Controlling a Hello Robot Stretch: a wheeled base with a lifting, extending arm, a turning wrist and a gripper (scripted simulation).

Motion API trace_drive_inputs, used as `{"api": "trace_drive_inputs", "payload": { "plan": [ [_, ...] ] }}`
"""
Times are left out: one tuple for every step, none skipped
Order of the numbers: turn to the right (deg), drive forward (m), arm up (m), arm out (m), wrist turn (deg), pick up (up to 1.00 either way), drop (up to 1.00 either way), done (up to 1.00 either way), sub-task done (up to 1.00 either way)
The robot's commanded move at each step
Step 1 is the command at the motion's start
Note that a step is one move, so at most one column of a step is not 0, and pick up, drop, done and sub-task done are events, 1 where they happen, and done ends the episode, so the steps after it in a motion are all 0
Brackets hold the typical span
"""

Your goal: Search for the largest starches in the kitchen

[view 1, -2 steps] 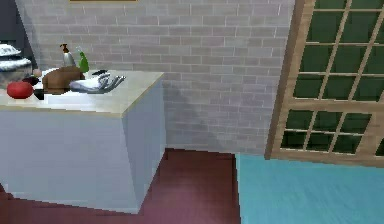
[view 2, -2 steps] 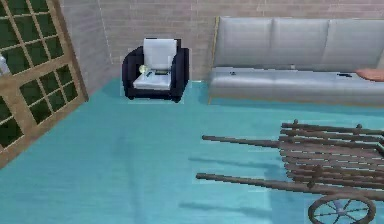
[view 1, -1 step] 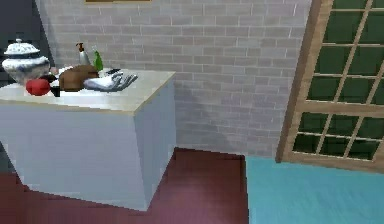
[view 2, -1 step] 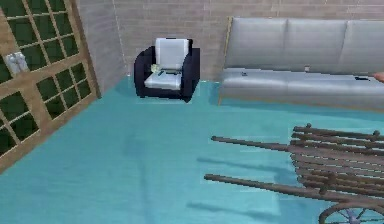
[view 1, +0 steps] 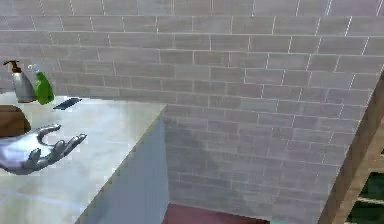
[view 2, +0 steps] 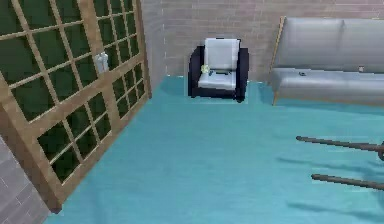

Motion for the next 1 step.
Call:
{"api": "trace_drive_inputs", "payload": {
  "plan": [
    [-45.0, 0.00, 0.00, 0.00, 0.0, 0.00, 0.00, 0.00, 0.00]
  ]
}}
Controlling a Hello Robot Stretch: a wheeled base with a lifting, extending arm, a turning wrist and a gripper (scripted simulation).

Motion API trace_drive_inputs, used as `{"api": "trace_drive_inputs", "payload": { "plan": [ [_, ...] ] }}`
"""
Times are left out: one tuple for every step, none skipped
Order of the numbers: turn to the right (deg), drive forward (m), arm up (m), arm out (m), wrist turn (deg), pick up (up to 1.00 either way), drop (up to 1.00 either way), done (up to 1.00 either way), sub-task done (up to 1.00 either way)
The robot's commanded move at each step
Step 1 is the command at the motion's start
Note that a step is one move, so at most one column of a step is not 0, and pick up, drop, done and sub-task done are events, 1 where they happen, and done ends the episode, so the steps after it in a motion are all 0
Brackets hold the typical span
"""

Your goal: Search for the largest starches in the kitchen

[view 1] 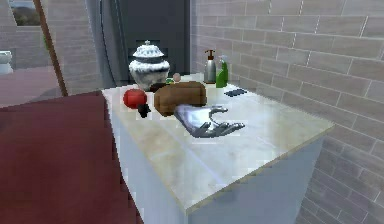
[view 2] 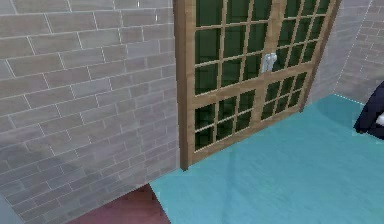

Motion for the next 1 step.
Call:
{"api": "trace_drive_inputs", "payload": {
  "plan": [
    [0.0, 0.00, 0.00, 0.00, 0.0, 0.00, 0.00, 1.00, 0.00]
  ]
}}
